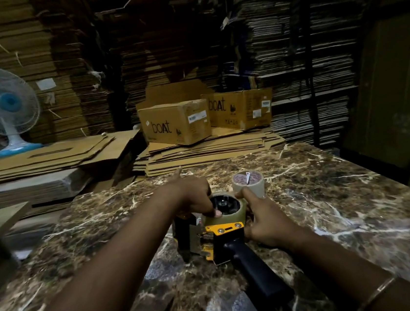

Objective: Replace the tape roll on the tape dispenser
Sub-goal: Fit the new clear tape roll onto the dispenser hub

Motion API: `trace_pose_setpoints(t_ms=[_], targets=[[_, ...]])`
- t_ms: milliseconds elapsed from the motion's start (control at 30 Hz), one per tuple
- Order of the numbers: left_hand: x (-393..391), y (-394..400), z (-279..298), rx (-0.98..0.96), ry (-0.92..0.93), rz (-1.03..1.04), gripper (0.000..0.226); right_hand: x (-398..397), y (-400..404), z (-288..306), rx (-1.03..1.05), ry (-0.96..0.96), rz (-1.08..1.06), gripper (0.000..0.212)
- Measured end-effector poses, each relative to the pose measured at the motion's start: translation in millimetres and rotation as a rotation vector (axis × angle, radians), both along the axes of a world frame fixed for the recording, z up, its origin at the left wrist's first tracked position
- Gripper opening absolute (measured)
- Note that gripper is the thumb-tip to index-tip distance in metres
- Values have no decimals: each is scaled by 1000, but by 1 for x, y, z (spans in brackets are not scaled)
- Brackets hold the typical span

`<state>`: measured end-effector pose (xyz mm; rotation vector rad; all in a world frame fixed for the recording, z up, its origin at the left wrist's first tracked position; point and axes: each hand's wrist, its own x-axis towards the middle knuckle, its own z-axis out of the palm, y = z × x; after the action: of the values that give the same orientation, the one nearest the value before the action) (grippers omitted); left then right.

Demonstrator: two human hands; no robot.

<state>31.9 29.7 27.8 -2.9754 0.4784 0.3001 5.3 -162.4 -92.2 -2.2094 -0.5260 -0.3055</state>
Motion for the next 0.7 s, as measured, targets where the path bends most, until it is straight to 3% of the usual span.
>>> trace_pose_setpoints(t_ms=[100, 167, 267, 333, 467, 700], targets=[[-6, -1, 6, 52, -5, 4, 70, -3, 3, 0, -42, -52, -2, 68], [-5, 12, 1, -36, 55, 10, 70, -5, 5, 0, -53, -78, 8, 74], [-8, 32, -15, -269, 76, 50, 75, -6, 7, 2, -46, -79, 6, 77], [-14, 38, -24, -407, 8, 89, 86, -8, 7, 4, -44, -79, 14, 77], [-31, 45, -38, -619, -182, 134, 87, -11, 7, 4, -43, -73, 27, 79], [-69, 66, -60, -1257, -262, 144, 64, -10, 7, 3, -24, -42, 18, 83]])
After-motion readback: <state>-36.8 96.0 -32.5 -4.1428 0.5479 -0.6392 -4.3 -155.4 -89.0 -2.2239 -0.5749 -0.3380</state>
